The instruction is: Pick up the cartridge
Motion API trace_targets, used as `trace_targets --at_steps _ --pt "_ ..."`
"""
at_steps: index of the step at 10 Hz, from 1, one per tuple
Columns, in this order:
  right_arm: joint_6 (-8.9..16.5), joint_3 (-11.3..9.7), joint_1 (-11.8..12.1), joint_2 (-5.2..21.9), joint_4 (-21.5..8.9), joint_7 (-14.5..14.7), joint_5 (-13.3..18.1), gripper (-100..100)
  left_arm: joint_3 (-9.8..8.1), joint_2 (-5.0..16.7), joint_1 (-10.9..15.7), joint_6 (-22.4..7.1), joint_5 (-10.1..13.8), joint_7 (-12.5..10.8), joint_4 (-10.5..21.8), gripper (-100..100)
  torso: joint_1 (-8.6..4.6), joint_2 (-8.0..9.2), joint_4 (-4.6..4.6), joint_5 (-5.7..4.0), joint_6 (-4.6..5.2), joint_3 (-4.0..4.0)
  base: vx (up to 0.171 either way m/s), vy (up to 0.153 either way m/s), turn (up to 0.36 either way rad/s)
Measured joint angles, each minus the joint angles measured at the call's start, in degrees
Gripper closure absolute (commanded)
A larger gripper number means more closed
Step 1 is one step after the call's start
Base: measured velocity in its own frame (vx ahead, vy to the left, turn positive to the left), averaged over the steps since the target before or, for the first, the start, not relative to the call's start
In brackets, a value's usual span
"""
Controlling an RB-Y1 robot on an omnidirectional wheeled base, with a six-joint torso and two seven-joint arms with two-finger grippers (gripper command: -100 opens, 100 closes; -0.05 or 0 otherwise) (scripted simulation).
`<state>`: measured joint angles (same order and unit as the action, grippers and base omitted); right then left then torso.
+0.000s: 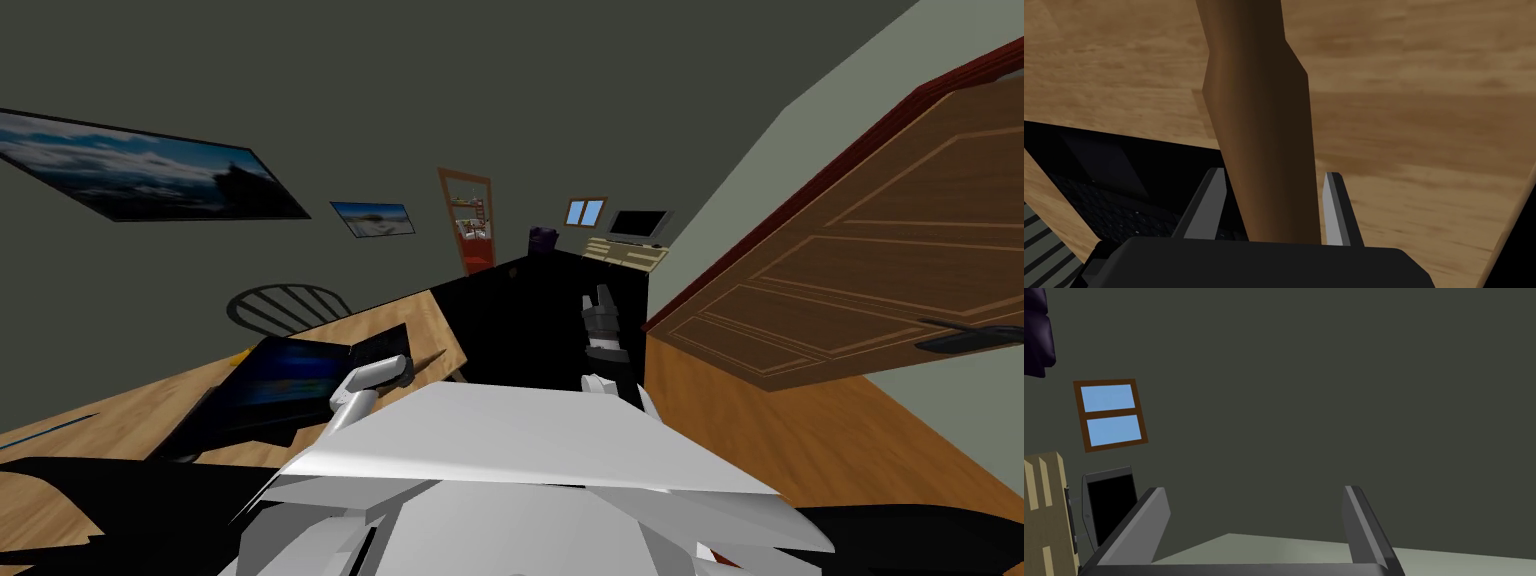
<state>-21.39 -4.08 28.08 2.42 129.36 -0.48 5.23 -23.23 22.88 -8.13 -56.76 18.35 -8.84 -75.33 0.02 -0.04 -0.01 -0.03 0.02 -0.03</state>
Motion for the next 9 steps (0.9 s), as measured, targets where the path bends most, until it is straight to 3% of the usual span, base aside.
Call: trace_targets --at_steps 1,2,3,8,9 --pt "0.0 0.0 0.0 0.0 0.0 0.0 0.0 0 0.01 0.0 0.0 0.0 0.0 0.0 0.0 100 -0.01 -0.01 0.00 -0.01 -0.01 0.00 0.000 0.000 0.000" --pt "0.0 0.0 0.0 0.0 0.0 0.0 0.0 0 0.03 0.0 0.0 0.0 0.0 0.0 0.0 0 -0.02 -0.01 0.01 -0.02 -0.02 0.00 0.000 0.000 0.000" --pt "0.0 0.0 0.0 0.0 0.0 0.0 0.0 0 0.03 0.0 0.0 0.0 0.0 0.0 0.0 100 -0.03 0.00 0.01 -0.03 -0.02 0.01 0.053 -0.038 0.174" --pt "0.0 0.0 0.0 0.0 0.0 0.0 0.0 0 -0.19 1.5 -4.0 -2.8 4.1 3.6 -6.2 100 -0.30 -0.35 -0.03 -0.14 -0.03 -0.17 0.091 -0.048 0.125" --pt "0.0 0.0 0.0 0.0 0.0 0.0 0.0 0 -0.23 1.6 -4.1 -2.9 4.3 3.8 -6.4 0 -0.21 -0.21 -0.01 -0.11 0.03 -0.11 0.008 -0.005 -0.005"
